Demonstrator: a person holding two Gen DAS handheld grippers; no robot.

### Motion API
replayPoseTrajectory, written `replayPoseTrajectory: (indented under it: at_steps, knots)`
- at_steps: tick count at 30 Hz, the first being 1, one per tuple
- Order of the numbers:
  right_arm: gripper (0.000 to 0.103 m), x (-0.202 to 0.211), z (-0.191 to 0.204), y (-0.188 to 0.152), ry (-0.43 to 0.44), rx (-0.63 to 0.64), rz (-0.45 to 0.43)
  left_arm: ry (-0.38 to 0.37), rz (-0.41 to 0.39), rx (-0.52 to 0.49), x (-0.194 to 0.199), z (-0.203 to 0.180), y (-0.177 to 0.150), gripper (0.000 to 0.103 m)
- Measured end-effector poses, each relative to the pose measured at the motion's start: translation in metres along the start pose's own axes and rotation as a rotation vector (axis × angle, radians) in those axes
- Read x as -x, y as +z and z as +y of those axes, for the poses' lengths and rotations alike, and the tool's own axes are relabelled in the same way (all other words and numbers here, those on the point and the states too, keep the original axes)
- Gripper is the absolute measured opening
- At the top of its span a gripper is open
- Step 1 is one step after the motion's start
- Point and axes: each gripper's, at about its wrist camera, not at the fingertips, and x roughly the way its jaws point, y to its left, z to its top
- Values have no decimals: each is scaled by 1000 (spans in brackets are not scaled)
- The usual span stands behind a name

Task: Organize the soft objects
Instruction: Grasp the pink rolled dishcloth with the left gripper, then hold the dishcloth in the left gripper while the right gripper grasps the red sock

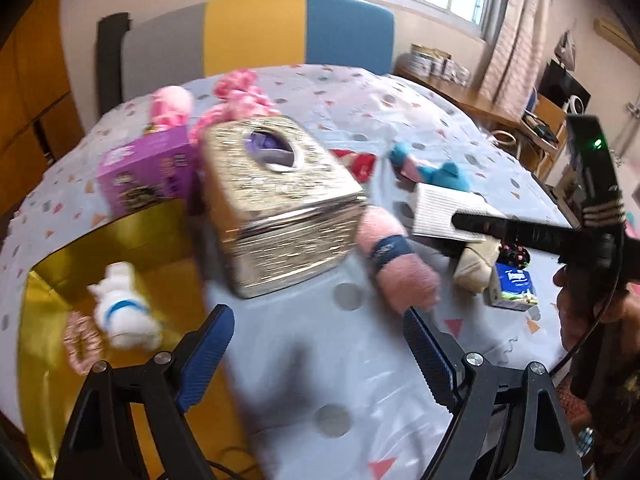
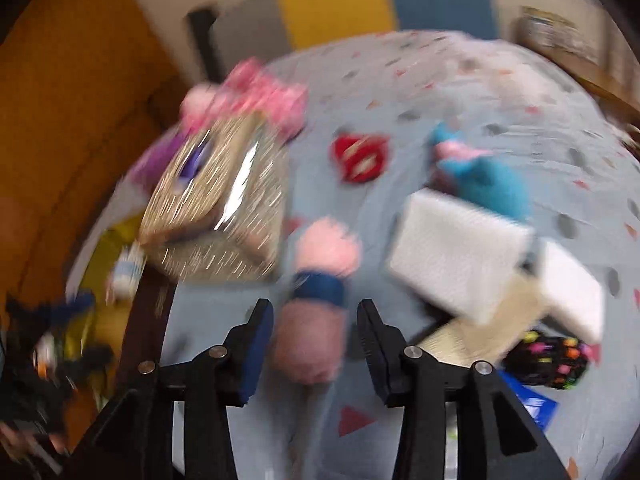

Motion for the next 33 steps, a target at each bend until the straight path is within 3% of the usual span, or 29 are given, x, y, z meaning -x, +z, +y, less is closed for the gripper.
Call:
replayPoseTrajectory:
  at_steps: [6, 16, 18, 20, 21, 25, 33]
  knots:
    - [44, 25, -47, 8, -96, -218, -117, -40, 83, -3, -45, -36, 19, 83]
    - [44, 32, -58, 10, -130, -270, -152, -29, 164, -5, -102, -75, 33, 83]
    - [44, 35, -62, 10, -131, -279, -164, -25, 194, 12, -115, -74, 30, 77]
    - [44, 35, -64, 9, -130, -290, -169, -46, 238, 29, -127, -72, 26, 45]
    - [44, 35, -65, 9, -130, -295, -171, -56, 254, 34, -131, -71, 23, 45]
    - [44, 37, -66, 10, -134, -299, -180, -40, 185, -48, -123, -82, 18, 34]
    - [44, 34, -64, 10, -115, -289, -163, -28, 137, -141, -111, -85, 1, 34]
